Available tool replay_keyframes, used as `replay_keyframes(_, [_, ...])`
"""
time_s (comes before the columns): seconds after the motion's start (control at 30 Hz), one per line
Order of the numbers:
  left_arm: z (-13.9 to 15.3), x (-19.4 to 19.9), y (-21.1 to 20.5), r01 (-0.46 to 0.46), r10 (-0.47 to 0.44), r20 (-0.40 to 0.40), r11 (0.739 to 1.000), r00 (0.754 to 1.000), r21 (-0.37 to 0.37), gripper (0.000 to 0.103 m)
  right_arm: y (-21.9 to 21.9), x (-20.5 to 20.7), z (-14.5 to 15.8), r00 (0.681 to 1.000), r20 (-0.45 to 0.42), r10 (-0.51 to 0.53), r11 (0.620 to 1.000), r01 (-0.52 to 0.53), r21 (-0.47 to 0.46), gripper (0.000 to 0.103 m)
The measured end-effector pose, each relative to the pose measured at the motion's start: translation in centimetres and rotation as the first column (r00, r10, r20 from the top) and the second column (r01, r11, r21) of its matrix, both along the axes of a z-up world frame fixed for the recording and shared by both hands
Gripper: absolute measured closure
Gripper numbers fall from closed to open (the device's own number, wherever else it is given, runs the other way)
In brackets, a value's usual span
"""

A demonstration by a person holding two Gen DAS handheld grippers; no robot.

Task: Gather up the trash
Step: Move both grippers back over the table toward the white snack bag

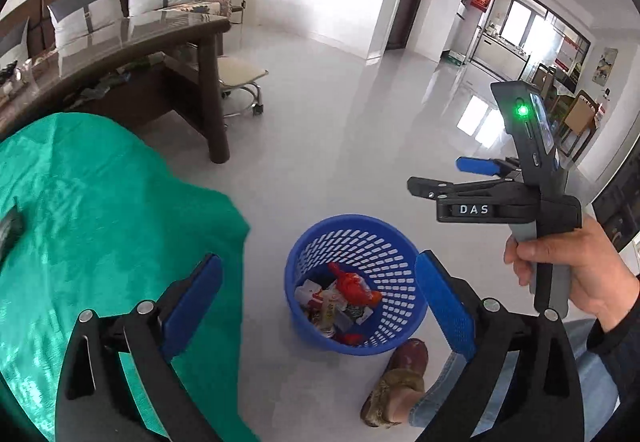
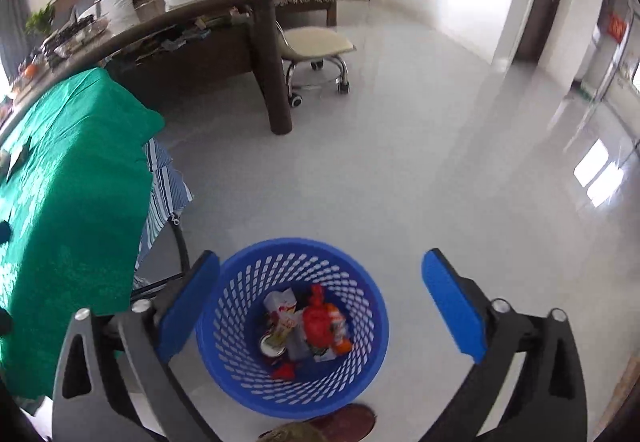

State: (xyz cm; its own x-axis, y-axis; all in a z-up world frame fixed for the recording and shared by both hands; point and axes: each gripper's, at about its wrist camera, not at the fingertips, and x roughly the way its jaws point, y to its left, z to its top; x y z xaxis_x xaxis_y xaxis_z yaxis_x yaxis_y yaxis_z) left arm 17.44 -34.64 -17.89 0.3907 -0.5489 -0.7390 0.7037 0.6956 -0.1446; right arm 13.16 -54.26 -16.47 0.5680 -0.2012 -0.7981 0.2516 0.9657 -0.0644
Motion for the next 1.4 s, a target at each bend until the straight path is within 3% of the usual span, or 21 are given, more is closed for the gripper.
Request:
replay_keyframes(0.17, [1.1, 0.2, 9.0, -0.113, 0.111, 0.035, 0.993, 0.993, 0.046, 0.007, 5.4, 0.5, 0.9, 0.993, 0.038, 0.108, 0.989, -0.103, -0.105, 0.005])
replay_keyframes(0.37, [1.6, 2.6, 18.8, -0.268, 0.266, 0.035, 0.959, 0.963, 0.092, 0.007, 13.9, 0.9, 1.0, 0.961, 0.089, 0.260, 0.960, -0.247, -0.133, 0.005])
replay_keyframes(0.53, [2.4, 4.4, 24.2, -0.323, 0.313, 0.093, 0.937, 0.945, 0.134, 0.007, 22.9, 1.8, 1.7, 0.922, 0.102, 0.373, 0.928, -0.367, -0.071, 0.005])
replay_keyframes(0.8, [0.5, 5.8, 29.3, -0.365, 0.360, 0.061, 0.921, 0.931, 0.136, 0.007, 35.0, 6.6, 1.5, 0.871, 0.044, 0.490, 0.871, -0.491, 0.021, 0.005])
replay_keyframes(0.97, [0.0, 5.7, 31.5, -0.392, 0.391, 0.035, 0.915, 0.920, 0.098, 0.007, 37.8, 9.4, -1.0, 0.870, -0.018, 0.494, 0.870, -0.493, 0.017, 0.005])
replay_keyframes(1.13, [0.3, 5.9, 33.1, -0.390, 0.386, 0.056, 0.914, 0.921, 0.117, 0.007, 37.0, 9.9, -1.3, 0.873, -0.012, 0.487, 0.870, -0.484, 0.090, 0.005])
replay_keyframes(1.4, [1.9, 11.7, 34.3, -0.371, 0.352, 0.129, 0.910, 0.927, 0.184, 0.007, 36.8, 9.4, -1.5, 0.874, -0.010, 0.486, 0.872, -0.484, 0.078, 0.005])
